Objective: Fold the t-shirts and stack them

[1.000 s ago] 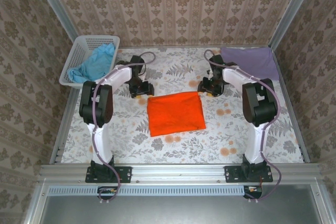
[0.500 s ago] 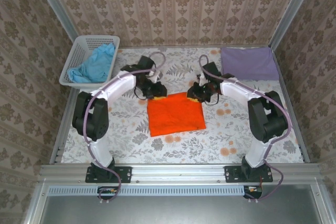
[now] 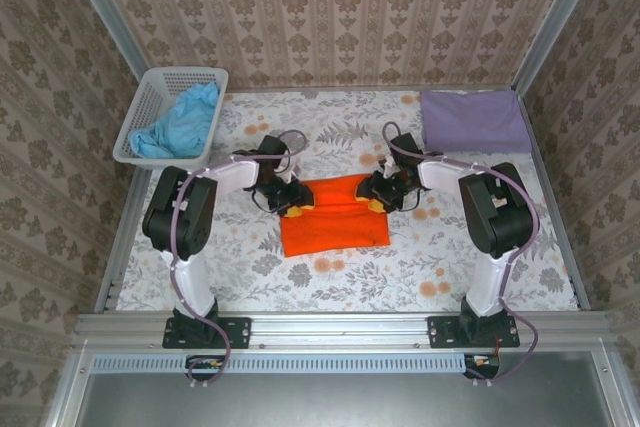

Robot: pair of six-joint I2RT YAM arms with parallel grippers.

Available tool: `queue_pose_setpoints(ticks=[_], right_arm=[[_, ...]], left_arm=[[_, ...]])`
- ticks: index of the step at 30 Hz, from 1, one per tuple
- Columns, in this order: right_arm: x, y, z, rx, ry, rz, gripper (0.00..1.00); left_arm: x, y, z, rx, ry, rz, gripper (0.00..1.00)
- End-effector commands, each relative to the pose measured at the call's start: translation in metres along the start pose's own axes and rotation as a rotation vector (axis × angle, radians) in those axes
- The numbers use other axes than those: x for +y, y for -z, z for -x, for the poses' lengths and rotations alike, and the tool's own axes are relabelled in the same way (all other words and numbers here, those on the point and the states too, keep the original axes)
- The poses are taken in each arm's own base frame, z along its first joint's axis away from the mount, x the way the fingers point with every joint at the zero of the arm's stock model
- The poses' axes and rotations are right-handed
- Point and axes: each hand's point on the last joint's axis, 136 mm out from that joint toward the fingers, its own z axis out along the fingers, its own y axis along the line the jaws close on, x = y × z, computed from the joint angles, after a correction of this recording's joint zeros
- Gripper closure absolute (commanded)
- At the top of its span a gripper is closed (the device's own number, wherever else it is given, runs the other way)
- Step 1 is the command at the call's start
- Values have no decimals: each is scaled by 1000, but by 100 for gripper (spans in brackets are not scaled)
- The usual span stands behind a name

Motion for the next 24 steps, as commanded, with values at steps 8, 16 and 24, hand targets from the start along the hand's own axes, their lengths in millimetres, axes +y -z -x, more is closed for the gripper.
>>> queue_pose_setpoints(ticks=[8, 16, 24], right_arm=[[24, 41, -34, -86, 21, 143, 69], [41, -3, -96, 103, 47, 180, 94], [1, -47, -123, 250, 27, 0, 94]], left_arm=[[-37, 60, 0, -99, -133, -35, 36], [-81, 21, -70, 201, -235, -242, 91], [-33, -33, -107, 353, -214, -58, 93]])
